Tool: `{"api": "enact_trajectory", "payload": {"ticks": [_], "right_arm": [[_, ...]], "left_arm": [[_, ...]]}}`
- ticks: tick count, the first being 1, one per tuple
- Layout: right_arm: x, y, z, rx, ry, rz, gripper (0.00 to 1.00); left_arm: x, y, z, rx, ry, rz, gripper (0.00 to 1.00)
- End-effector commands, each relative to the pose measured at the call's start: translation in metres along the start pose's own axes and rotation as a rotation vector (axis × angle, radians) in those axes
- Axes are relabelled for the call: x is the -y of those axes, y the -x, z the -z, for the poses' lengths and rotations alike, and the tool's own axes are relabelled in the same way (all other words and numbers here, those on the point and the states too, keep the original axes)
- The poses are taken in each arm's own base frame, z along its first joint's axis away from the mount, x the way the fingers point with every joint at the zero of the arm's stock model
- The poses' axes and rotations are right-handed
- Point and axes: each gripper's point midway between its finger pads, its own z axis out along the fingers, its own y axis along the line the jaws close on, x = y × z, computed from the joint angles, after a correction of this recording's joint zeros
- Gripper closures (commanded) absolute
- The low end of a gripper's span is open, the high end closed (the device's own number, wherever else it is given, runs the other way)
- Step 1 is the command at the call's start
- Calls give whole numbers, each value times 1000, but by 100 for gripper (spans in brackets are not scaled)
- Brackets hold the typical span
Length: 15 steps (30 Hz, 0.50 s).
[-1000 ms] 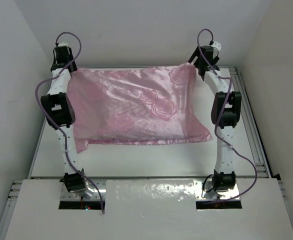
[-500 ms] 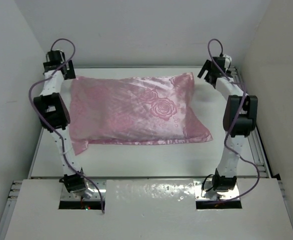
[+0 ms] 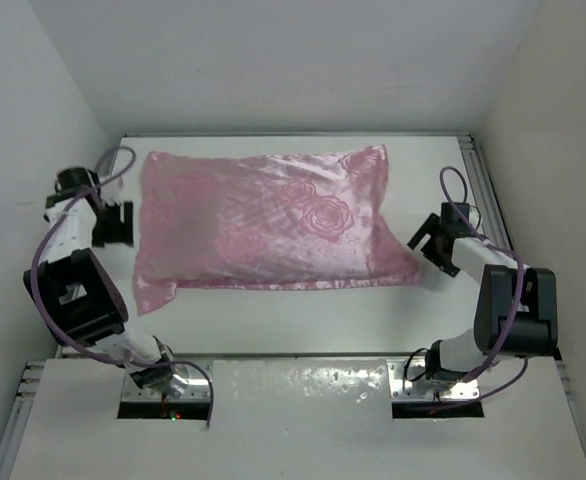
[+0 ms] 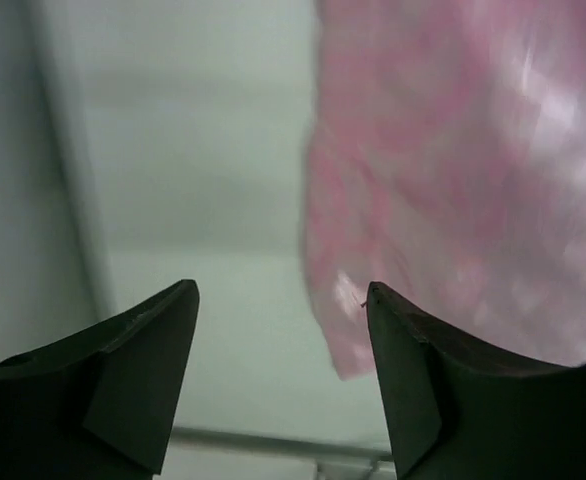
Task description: Put the pillow into the pillowcase
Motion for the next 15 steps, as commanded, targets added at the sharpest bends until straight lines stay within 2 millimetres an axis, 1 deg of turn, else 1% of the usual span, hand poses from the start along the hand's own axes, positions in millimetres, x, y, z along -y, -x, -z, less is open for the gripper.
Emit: {"api": "enact_trajectory", "payload": {"ticks": [1,2,3,4,5,6,7,9,10,11,12,13,15], "right_arm": [[3,-10,6,-10,60,-76,9],[5,-14,6,-20,72,-85,9],[6,-18,6,-27,78,-87,7],[9,-29,3,-54,77,-85,7],[9,-34,2,-65,85,-82,6],[7,-40,0,-83,103,-80,5],[6,-41,0,-82,113,-81,5],[7,-46,-5,-102,109,-88,6],[9,-48,-5,-108,103,-104,8],[6,-50,-5,-120,122,-111,12],[8,-55,-4,-129,128,-128,16],[8,-57,-3,-133,137,-161,24],[12,-61,3,-131,158,-206,27]], "left_arm": [[35,-77,-11,-188,-105,-78,33],[48,-103,-18,-246,-142,-74,26],[54,-111,-20,-260,-161,-75,22],[62,-124,-26,-280,-181,-83,16],[67,-125,-31,-282,-182,-100,13],[68,-128,-41,-278,-160,-104,7],[67,-125,-45,-267,-155,-105,7],[68,-128,-57,-283,-154,-86,4],[67,-125,-64,-274,-150,-73,4],[68,-123,-68,-276,-152,-66,5],[68,-121,-75,-286,-156,-61,8],[69,-122,-78,-295,-160,-55,19],[70,-122,-82,-305,-164,-50,39]]}}
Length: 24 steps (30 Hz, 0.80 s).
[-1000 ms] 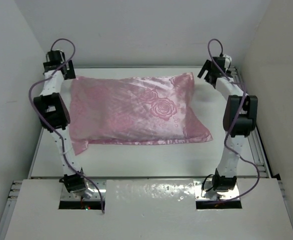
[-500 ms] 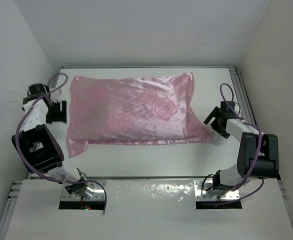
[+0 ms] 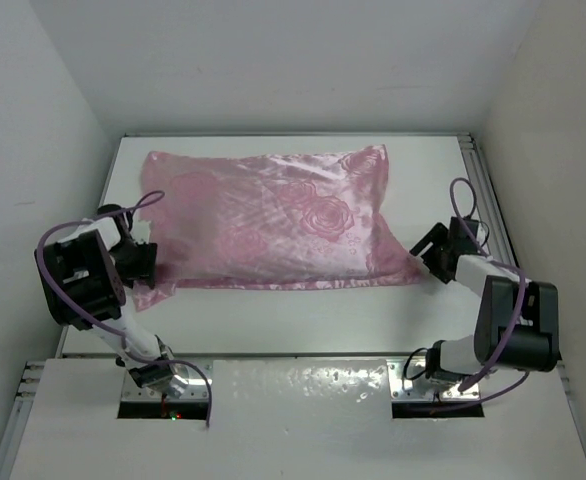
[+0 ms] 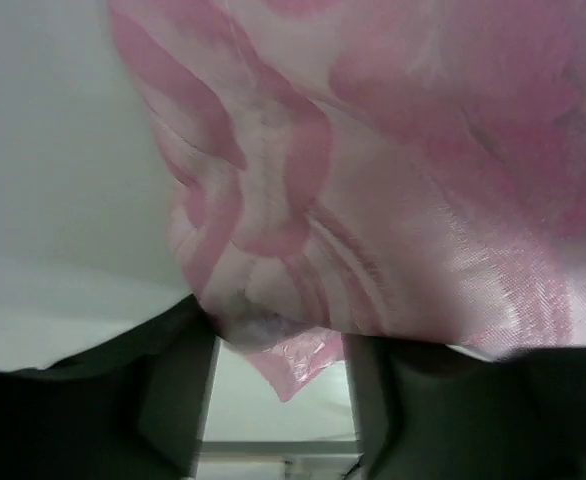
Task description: Put the pillow into the pillowcase
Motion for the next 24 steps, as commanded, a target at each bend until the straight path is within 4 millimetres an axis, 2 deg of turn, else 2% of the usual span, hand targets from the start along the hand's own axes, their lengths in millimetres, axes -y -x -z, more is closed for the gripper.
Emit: {"api": "enact_trajectory", "payload": {"ticks": [1,3,4,6,11,15,18,20,23,24], "right_arm": [[9,-31,7,-79,31,-99,28],[12,-29,16,-42,39,-102,26],[14,-28,19,-32,38,-86,23],[13,-23,26,-10,45,-59,17],[8,-21,37,-47,48,63,16],[-2,-40,41,-90,118,107,13],[-4,-58,38,-148,130,56,12],[-8,-68,35,-184,150,31,13],[-9,-79,31,-197,159,29,20],[-9,-81,30,-202,156,6,34]], "left_arm": [[-5,27,-8,82,5,8,58],[-5,26,-7,86,5,6,81],[-8,25,-5,93,13,8,100],[-15,23,0,105,38,15,100],[-45,16,15,104,165,22,100],[-44,19,23,124,175,3,100],[-40,25,28,142,169,-1,100],[-39,28,30,145,163,-7,100],[-42,32,35,152,169,-9,100],[-43,32,36,152,175,-8,100]]}}
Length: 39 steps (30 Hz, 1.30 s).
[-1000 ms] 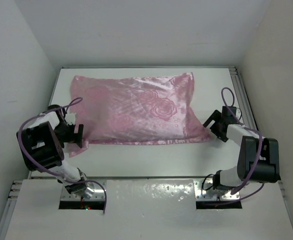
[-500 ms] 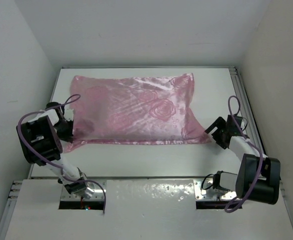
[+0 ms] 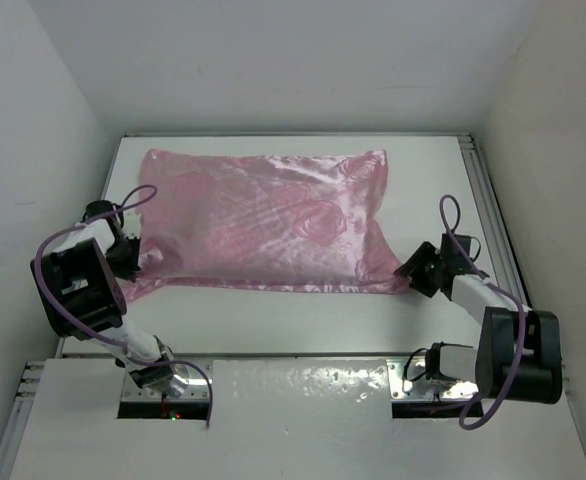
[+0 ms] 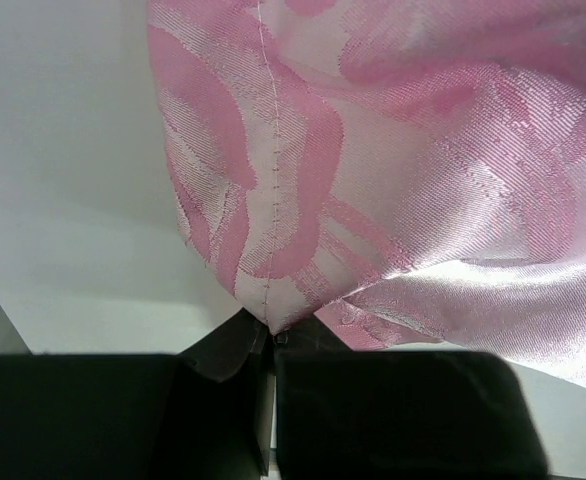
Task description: Put the pillow into the pillowcase
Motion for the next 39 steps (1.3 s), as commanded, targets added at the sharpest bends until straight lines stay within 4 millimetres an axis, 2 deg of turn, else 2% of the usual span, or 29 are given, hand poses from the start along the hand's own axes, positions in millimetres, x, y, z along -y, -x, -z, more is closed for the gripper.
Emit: {"api": "enact_trajectory", "payload": {"ticks": [1,3,4,6,7,8,9,10,11,12,14,18,20,23,25,26,27,28,29,30,31,32,33,34,35,37,38,39], "right_arm": [[6,-27,-9,-60,7,-73,46],[20,-30,-12,-74,-23,-169,80],[22,-34,-11,-92,-14,-203,100],[30,-28,-5,-55,-27,-264,100],[43,-32,-2,-35,-83,-287,100],[44,-17,8,54,-80,-308,100],[52,-21,13,78,-114,-330,100],[56,-15,18,132,-125,-343,100],[54,6,29,261,-110,-353,100],[54,9,33,296,-100,-356,100],[64,5,37,328,-136,-400,100],[77,-23,34,265,-186,-478,100],[80,-29,33,257,-203,-517,100],[83,-27,38,275,-229,-544,100],[85,-14,49,330,-255,-554,100],[85,-9,53,346,-264,-552,89],[80,7,62,405,-251,-544,74],[77,16,66,428,-239,-515,57],[68,33,74,472,-207,-491,44],[64,44,80,503,-202,-471,25],[63,50,82,506,-212,-422,18],[51,69,93,544,-184,-380,6],[46,78,99,548,-191,-309,1],[44,83,99,530,-205,-270,1],[29,104,112,563,-176,-218,1],[16,117,119,538,-160,-74,1],[6,132,128,530,-164,-38,1],[2,139,132,520,-168,-8,1]], "left_arm": [[-15,21,18,71,60,-21,100],[-17,24,22,80,69,-30,100],[-19,25,25,87,75,-31,100],[-21,26,32,91,74,-42,100],[-22,24,36,89,75,-44,100],[-27,23,38,89,77,-42,100],[-30,25,44,98,85,-43,100],[-32,25,46,101,89,-48,100],[-33,23,49,94,95,-58,100],[-33,22,50,92,98,-63,100],[-31,21,54,94,101,-86,100],[-20,17,59,90,65,-120,100],[-19,7,57,60,68,-138,100],[-23,-10,54,0,104,-155,100],[-27,-20,52,-46,130,-170,99],[-29,-23,51,-60,139,-169,93],[-30,-25,52,-74,141,-171,72],[-31,-27,53,-86,146,-171,62],[-34,-22,57,-78,156,-172,51],[-34,-22,61,-87,153,-170,37],[-36,-20,66,-85,159,-168,31],[-40,-14,75,-77,168,-165,23],[-45,-11,81,-74,179,-158,17],[-48,-8,87,-70,183,-156,11],[-55,4,99,-37,205,-151,9],[-65,9,113,-11,226,-122,8],[-75,24,127,50,263,-96,7],[-85,28,135,86,289,-57,4]]}}
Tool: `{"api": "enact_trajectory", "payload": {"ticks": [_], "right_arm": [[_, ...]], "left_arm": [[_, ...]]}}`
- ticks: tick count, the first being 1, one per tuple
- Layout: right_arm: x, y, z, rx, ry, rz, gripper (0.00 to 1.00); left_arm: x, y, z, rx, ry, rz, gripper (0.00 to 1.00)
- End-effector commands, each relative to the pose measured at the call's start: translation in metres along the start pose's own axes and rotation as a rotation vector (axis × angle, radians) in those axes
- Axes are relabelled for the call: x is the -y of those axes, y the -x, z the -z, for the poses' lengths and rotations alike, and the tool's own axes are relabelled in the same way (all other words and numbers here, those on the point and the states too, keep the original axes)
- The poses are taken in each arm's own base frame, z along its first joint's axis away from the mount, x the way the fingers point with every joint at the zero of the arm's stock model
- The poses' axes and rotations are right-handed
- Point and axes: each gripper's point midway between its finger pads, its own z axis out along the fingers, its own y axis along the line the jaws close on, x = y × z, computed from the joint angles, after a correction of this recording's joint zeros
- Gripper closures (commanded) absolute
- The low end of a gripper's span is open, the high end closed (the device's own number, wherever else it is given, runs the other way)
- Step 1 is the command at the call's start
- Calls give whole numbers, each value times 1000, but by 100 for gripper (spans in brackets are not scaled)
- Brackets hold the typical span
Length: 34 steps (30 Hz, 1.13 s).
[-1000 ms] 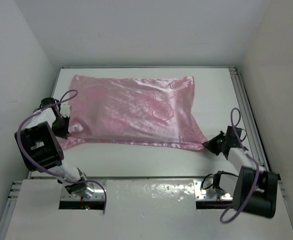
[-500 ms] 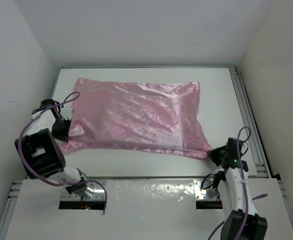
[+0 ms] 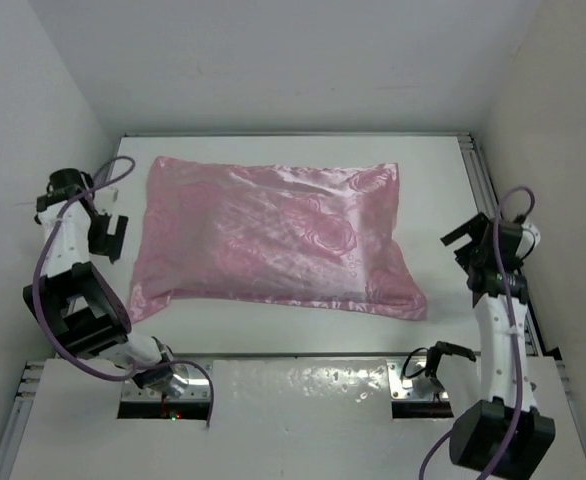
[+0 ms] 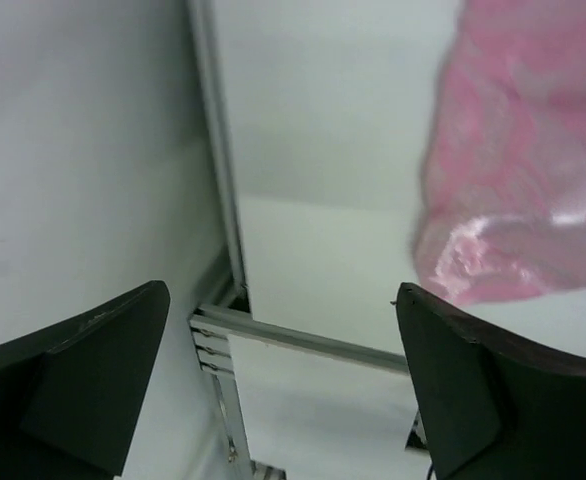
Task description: Put the pillow into the pillowcase
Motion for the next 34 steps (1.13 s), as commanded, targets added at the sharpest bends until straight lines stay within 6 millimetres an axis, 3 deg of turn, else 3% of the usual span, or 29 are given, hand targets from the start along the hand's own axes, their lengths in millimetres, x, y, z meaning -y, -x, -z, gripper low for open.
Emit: {"api": "enact_trajectory", "payload": {"ticks": [1,3,5,9,15,34], "right_arm": [[-28,48,9,59,49,225,1],[-35,70,12,72,3,225,1],[-38,92,17,113,-43,203,1],[-48,104,19,105,-45,213,1],[-50,101,22,111,-14,240,1],[-54,98,28,171,69,254,1]], "left_arm": [[-42,20,35,130,120,140,4],[-62,40,54,246,170,229,3],[-68,54,72,344,180,323,3],[-77,77,98,484,183,416,2],[-71,84,98,509,136,444,1],[-65,81,99,502,120,430,1]]}}
